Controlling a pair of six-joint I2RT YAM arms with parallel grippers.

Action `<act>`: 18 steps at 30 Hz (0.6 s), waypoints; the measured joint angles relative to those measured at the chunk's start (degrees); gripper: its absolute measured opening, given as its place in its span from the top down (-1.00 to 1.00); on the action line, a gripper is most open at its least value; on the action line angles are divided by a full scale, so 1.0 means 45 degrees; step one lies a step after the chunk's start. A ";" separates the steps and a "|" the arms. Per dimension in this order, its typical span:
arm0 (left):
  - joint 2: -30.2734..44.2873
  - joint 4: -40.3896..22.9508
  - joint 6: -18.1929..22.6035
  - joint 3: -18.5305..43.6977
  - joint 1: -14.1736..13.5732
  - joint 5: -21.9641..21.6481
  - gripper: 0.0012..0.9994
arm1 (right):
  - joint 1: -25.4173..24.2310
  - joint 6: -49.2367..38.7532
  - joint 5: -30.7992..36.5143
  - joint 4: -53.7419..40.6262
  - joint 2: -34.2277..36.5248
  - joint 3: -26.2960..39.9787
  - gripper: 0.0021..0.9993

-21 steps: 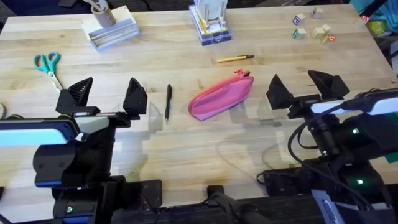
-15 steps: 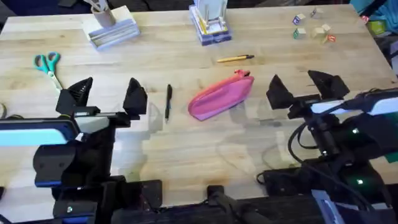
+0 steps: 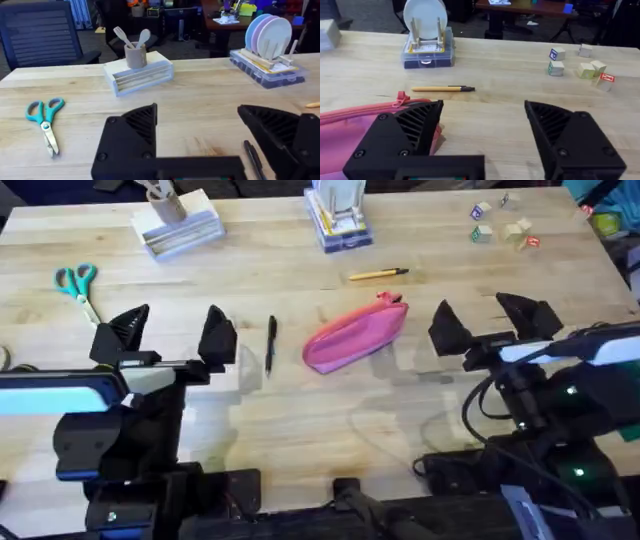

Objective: Unzip the bag, pick up the pens from the table one at a time and place them inside, then zip the bag closed.

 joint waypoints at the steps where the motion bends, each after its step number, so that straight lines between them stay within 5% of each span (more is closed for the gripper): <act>1: 0.0003 -0.0004 -0.0001 0.0000 0.0000 0.0002 -0.99 | 0.0000 -0.0012 0.0000 0.0000 0.0000 0.0000 -1.00; 8: 0.0003 -0.1590 0.0015 0.0391 -0.0005 0.0105 -0.99 | 0.0000 -0.0046 -0.0005 -0.0288 0.0000 0.0142 -0.99; 12: 0.0012 -0.4161 0.0044 0.1861 -0.0005 0.0395 -0.99 | 0.0000 -0.0044 -0.0010 -0.2369 0.0075 0.1159 -0.99; 18: 0.0622 -0.5869 0.0044 0.4603 -0.0005 0.0612 -0.99 | 0.0000 -0.0045 -0.0015 -0.4782 0.1216 0.3828 -1.00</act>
